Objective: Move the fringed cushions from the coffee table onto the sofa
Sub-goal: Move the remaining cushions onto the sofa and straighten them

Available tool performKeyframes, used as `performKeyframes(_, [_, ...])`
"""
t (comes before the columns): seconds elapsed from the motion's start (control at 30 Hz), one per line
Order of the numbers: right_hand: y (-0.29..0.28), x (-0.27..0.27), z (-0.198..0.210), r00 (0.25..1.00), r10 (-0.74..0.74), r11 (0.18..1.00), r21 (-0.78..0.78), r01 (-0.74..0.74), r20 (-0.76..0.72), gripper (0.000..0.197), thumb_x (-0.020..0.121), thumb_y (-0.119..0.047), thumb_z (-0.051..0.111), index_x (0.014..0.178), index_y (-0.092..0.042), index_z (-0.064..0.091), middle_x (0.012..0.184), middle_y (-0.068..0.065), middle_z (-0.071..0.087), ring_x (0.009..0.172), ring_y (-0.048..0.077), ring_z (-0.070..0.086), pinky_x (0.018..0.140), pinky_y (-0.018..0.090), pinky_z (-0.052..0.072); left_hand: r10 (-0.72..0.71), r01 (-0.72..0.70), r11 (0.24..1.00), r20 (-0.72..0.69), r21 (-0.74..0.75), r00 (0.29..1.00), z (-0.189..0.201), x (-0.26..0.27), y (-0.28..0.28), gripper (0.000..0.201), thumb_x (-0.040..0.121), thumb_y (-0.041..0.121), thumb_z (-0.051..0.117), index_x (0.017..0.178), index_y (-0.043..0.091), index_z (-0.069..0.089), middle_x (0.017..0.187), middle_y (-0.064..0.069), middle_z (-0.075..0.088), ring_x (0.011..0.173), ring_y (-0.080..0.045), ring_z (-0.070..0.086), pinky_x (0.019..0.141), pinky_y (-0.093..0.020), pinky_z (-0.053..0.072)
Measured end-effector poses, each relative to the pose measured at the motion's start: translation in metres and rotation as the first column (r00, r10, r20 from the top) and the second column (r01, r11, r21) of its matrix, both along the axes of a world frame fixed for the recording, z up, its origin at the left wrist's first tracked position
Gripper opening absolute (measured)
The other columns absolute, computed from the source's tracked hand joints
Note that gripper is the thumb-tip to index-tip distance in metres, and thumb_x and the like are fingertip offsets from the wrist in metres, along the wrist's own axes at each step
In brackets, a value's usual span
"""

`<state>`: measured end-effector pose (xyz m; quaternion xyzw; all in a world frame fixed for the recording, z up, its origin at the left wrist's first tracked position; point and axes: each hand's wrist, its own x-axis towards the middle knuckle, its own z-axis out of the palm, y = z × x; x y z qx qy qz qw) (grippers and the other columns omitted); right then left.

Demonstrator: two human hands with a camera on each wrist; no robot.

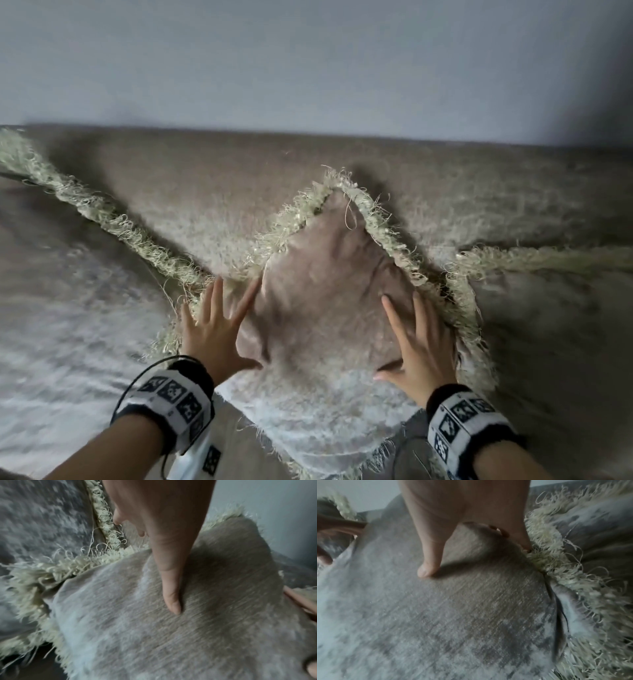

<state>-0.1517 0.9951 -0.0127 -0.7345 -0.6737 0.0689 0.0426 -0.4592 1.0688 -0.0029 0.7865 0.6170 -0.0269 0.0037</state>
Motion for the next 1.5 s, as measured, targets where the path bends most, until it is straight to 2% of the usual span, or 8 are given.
performKeyframes(0.2, [0.023,-0.005,-0.016,0.999,-0.033,0.998,-0.053,0.035,0.03,0.128,0.054,-0.063,0.074,0.135,-0.049,-0.024,0.156,0.018,0.0,0.143,0.036,0.007,0.108,0.056,0.028,0.059,-0.056,0.985,0.019,-0.162,0.998,-0.024,0.016,0.017,0.133,0.049,0.082,0.058,0.127,0.042,-0.042,0.156,-0.015,-0.002,0.144,-0.028,0.001,0.107,-0.061,0.02])
performKeyframes(0.37, [0.029,-0.008,-0.019,0.999,-0.037,0.998,-0.052,0.038,0.017,0.127,0.054,-0.064,0.073,0.133,-0.049,-0.025,0.155,0.016,0.002,0.143,0.033,0.008,0.108,0.054,0.029,0.023,-0.036,0.968,-0.055,-0.247,0.998,-0.021,0.015,0.029,0.13,0.05,0.082,0.057,0.119,0.042,-0.046,0.156,-0.013,-0.002,0.144,-0.027,0.0,0.111,-0.056,0.018])
performKeyframes(0.5, [0.015,0.001,-0.007,1.0,-0.02,0.992,0.121,0.022,-0.019,0.126,0.044,-0.058,0.083,0.144,-0.041,0.008,0.142,0.022,0.037,0.127,0.039,0.041,0.095,0.052,0.043,-0.019,0.024,0.997,0.077,-0.074,0.997,-0.01,0.005,0.013,0.132,0.042,0.087,0.056,0.138,0.042,-0.023,0.153,-0.017,0.019,0.138,-0.031,0.027,0.106,-0.057,0.025])
performKeyframes(0.67, [0.009,0.002,-0.005,0.997,-0.029,0.991,0.126,0.038,-0.073,0.114,0.054,-0.05,0.082,0.142,-0.04,0.01,0.142,0.021,0.037,0.129,0.036,0.04,0.098,0.046,0.045,-0.08,0.079,0.997,0.175,0.016,0.981,-0.003,0.0,0.005,0.115,0.052,0.073,0.068,0.145,0.035,0.013,0.132,-0.013,0.054,0.105,-0.031,0.062,0.087,-0.05,0.05])
performKeyframes(0.77, [0.009,-0.004,0.008,0.997,-0.048,0.999,0.016,0.049,-0.065,0.1,0.067,-0.046,0.076,0.144,-0.037,0.014,0.145,0.017,0.032,0.133,0.031,0.034,0.101,0.043,0.041,-0.13,0.07,0.977,0.301,0.2,0.945,0.02,0.003,0.002,0.063,0.068,0.047,0.072,0.122,0.019,0.056,0.086,-0.01,0.07,0.064,-0.026,0.065,0.063,-0.037,0.053])
performKeyframes(0.83, [0.005,-0.002,0.02,0.994,-0.074,0.997,-0.01,0.073,-0.081,0.079,0.076,-0.041,0.07,0.142,-0.029,0.029,0.138,0.014,0.042,0.126,0.029,0.043,0.098,0.04,0.045,-0.145,0.062,0.962,0.307,0.266,0.941,0.041,0.005,-0.003,0.043,0.072,0.045,0.056,0.101,0.015,0.067,0.078,-0.006,0.068,0.061,-0.025,0.065,0.066,-0.038,0.051])
performKeyframes(1.03, [-0.034,0.011,0.08,0.979,-0.191,0.971,0.13,0.199,-0.073,0.014,0.081,-0.024,0.067,0.088,-0.014,0.073,0.072,0.005,0.07,0.067,0.02,0.061,0.069,0.027,0.049,-0.243,0.163,0.947,0.289,0.276,0.926,0.099,0.019,-0.015,0.046,0.072,0.049,0.045,0.098,0.019,0.068,0.079,-0.002,0.068,0.063,-0.022,0.064,0.069,-0.037,0.051])
performKeyframes(1.5, [-0.171,0.122,0.155,0.877,-0.48,0.874,-0.071,0.481,0.034,0.037,0.09,-0.034,0.049,0.125,-0.021,0.053,0.124,0.004,0.057,0.113,0.025,0.053,0.096,0.034,0.041,-0.552,0.484,0.833,0.337,0.267,0.763,0.135,0.213,-0.084,0.039,0.074,0.046,0.058,0.106,0.024,0.063,0.088,0.002,0.067,0.079,-0.022,0.066,0.08,-0.035,0.049])
